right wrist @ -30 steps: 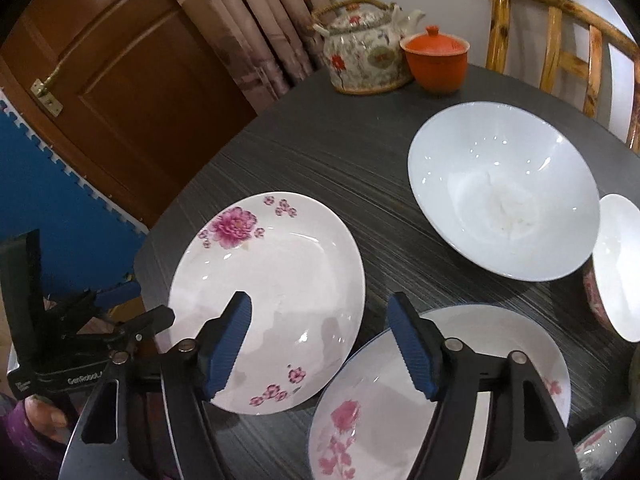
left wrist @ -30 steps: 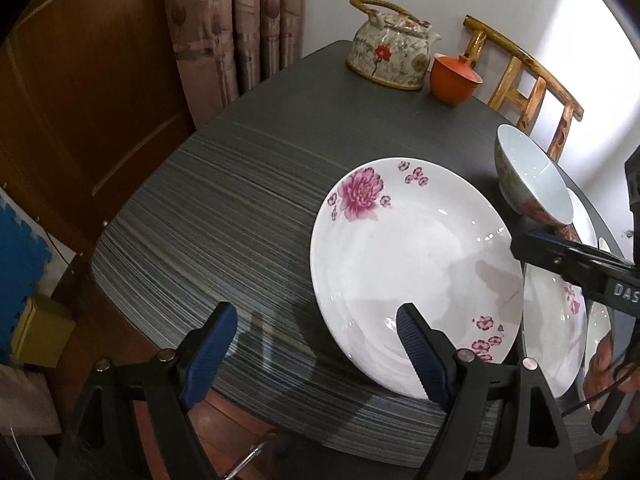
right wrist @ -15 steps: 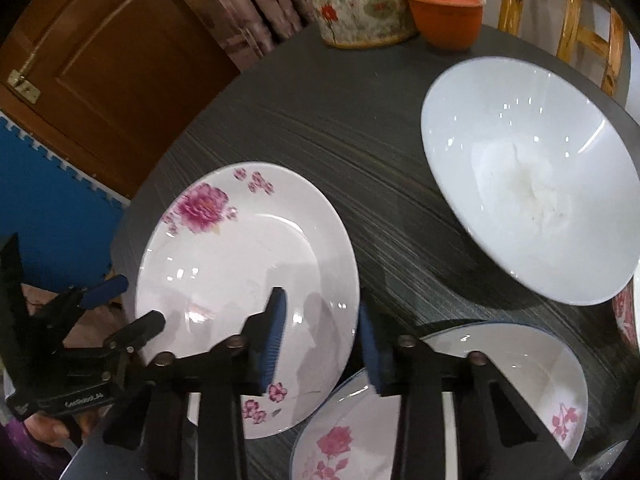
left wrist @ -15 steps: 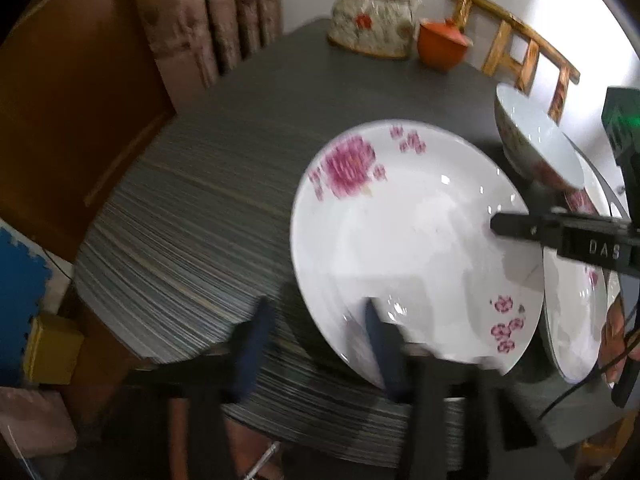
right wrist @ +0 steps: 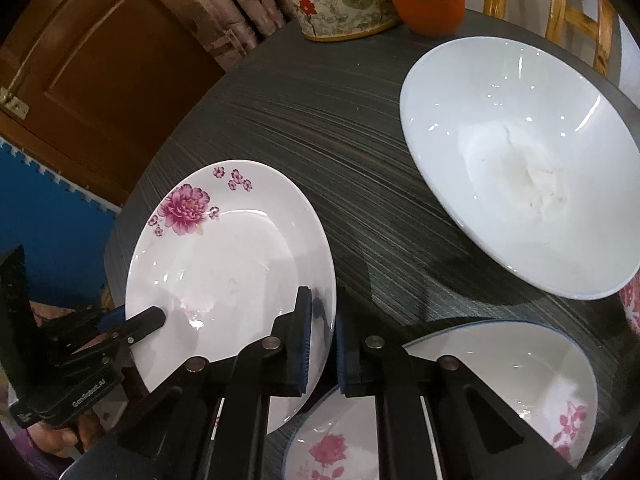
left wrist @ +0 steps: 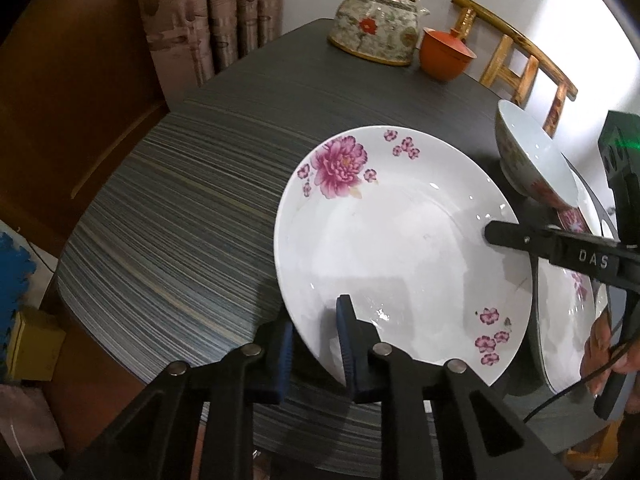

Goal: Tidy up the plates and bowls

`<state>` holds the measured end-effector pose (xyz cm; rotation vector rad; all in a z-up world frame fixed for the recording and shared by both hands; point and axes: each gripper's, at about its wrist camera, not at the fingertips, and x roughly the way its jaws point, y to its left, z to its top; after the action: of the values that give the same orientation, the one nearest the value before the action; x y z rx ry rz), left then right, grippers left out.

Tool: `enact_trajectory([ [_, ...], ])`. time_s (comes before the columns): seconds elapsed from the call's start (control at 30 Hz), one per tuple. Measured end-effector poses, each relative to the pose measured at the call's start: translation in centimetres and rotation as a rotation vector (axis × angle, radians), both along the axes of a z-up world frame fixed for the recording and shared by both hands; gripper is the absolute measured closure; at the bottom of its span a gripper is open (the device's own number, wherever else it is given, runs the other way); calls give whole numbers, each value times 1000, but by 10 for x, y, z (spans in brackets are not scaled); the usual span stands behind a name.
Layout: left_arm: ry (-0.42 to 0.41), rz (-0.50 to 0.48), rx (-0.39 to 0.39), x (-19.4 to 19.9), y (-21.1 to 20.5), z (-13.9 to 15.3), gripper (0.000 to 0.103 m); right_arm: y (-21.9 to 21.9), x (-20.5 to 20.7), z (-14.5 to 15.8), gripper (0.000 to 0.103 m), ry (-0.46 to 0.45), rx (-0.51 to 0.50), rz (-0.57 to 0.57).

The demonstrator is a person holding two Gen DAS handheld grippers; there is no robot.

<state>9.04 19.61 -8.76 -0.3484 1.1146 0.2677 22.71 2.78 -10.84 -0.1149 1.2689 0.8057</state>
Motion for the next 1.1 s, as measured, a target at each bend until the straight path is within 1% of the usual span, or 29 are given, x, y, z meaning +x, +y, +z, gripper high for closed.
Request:
enact_trajectory([
  [0.33, -17, 53, 21, 14, 19, 6, 84, 23, 6, 4, 92, -14, 24, -17],
  [0.5, -13, 62, 31, 17, 24, 2, 85, 34, 12, 3, 92, -15, 24, -19],
  [0.6, -10, 72, 24, 18, 27, -1, 84, 37, 12, 0, 92, -9, 27, -29],
  [0.7, -12, 76, 40, 18, 28, 0, 84, 32, 11, 0, 92, -13, 30, -30],
  [0.73, -8, 77, 51, 18, 26, 0, 84, 32, 11, 1, 92, -10, 31, -30],
  [0.8, 1, 81, 103, 18, 23, 5, 82, 34, 12, 1, 90, -6, 34, -33],
  [0.87, 15, 96, 178, 16, 20, 10, 70, 31, 10, 3, 90, -7, 43, -45],
  [0.93, 16, 111, 204, 13, 19, 13, 68, 22, 7, 13, 82, -16, 80, -66],
  [0.97, 16, 112, 205, 11, 19, 14, 68, 13, 5, 20, 69, -25, 108, -81],
  [1.0, 10, 117, 211, 7, 18, 17, 68, 2, 1, 29, 61, -30, 148, -105],
  [1.1, -22, 104, 253, -2, 9, 30, 68, -39, -15, 52, 59, -30, 245, -160],
])
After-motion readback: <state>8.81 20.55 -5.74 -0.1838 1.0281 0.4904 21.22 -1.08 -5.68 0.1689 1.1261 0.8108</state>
